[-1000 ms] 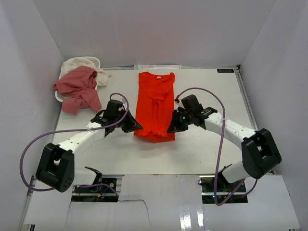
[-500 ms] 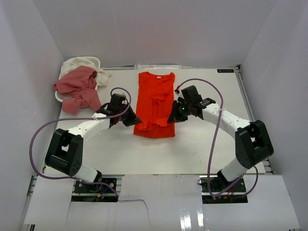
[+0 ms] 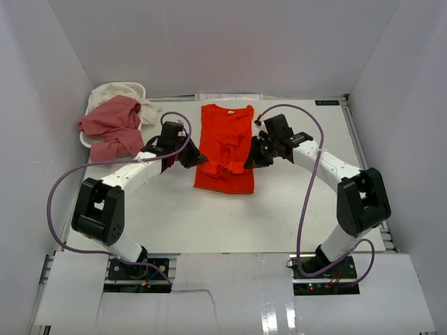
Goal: Fold and stack the t-shirts
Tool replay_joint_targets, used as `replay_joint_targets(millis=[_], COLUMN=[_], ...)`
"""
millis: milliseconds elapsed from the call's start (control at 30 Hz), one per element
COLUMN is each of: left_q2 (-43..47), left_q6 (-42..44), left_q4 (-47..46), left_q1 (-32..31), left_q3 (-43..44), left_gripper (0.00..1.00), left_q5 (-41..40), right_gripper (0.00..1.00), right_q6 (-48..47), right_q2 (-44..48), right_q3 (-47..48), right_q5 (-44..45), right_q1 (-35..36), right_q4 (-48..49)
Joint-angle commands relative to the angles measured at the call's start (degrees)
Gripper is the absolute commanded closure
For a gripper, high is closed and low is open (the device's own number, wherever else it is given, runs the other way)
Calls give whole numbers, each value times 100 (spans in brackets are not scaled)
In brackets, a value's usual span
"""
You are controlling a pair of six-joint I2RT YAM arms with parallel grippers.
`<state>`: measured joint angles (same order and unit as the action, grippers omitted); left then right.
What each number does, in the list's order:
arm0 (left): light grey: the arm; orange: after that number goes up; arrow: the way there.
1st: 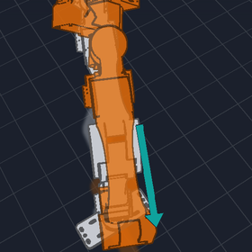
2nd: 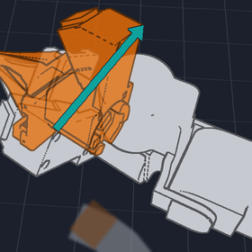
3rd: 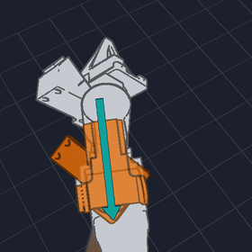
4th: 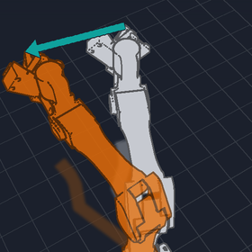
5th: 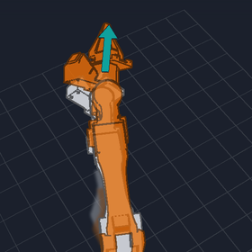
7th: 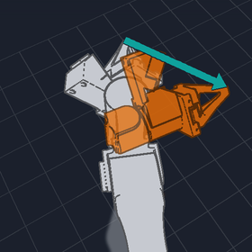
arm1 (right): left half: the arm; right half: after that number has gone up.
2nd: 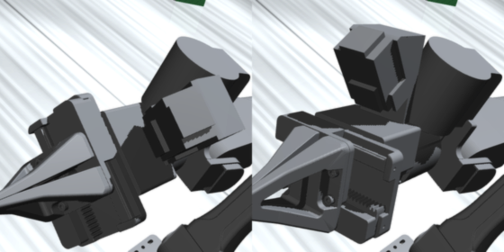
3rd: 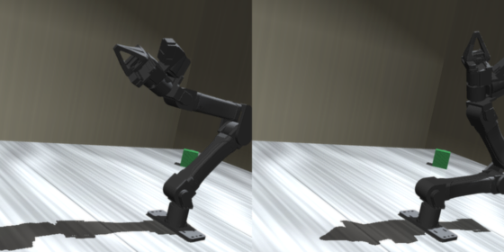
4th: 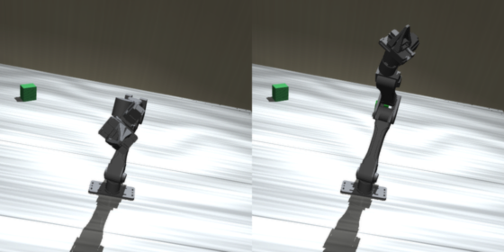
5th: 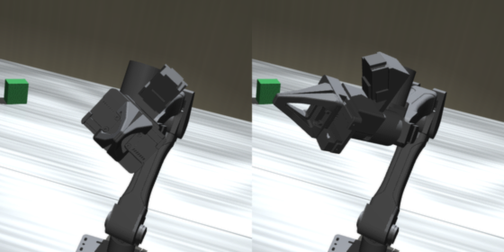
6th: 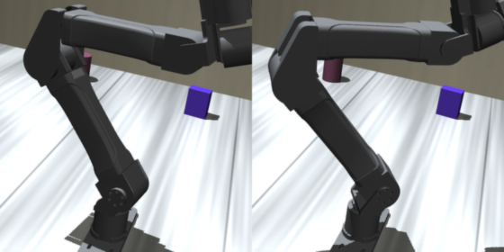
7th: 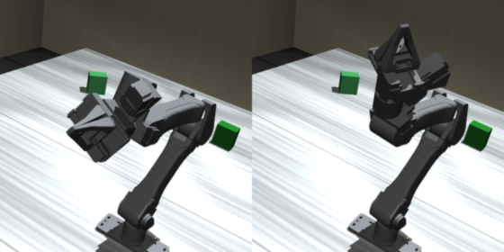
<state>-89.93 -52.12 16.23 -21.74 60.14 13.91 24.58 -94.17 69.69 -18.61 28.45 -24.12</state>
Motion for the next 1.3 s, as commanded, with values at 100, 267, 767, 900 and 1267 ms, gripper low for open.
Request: replay_joint_targets(millis=[100, 267, 767, 900, 1267], left_q2=[-147, -253, -894, -1184, -1562], left_q6=[44, 26, 53, 61, 96], left_q4=[-23, -32, -296, -366, -287], left_q1=[108, 187, 460, 460, 600], left_q3=[393, 437, 709, 947, 1465], left_gripper=[99, 100, 100, 99, 99], left_q5=[-64, -29, 260, 340, 331], right_gripper=[91, 91, 91, 91, 91], right_q6=[-234, -322, -480, -515, -647], right_q2=[-268, -523, -1279, -1393, -1666], right_q3=[607, 879, 1714, 1864, 1978], right_q5=[15, -20, -64, -55, -81], right_q1=[-111, -164, -313, -357, -524], right_q4=[-189, -251, -436, -497, -488])
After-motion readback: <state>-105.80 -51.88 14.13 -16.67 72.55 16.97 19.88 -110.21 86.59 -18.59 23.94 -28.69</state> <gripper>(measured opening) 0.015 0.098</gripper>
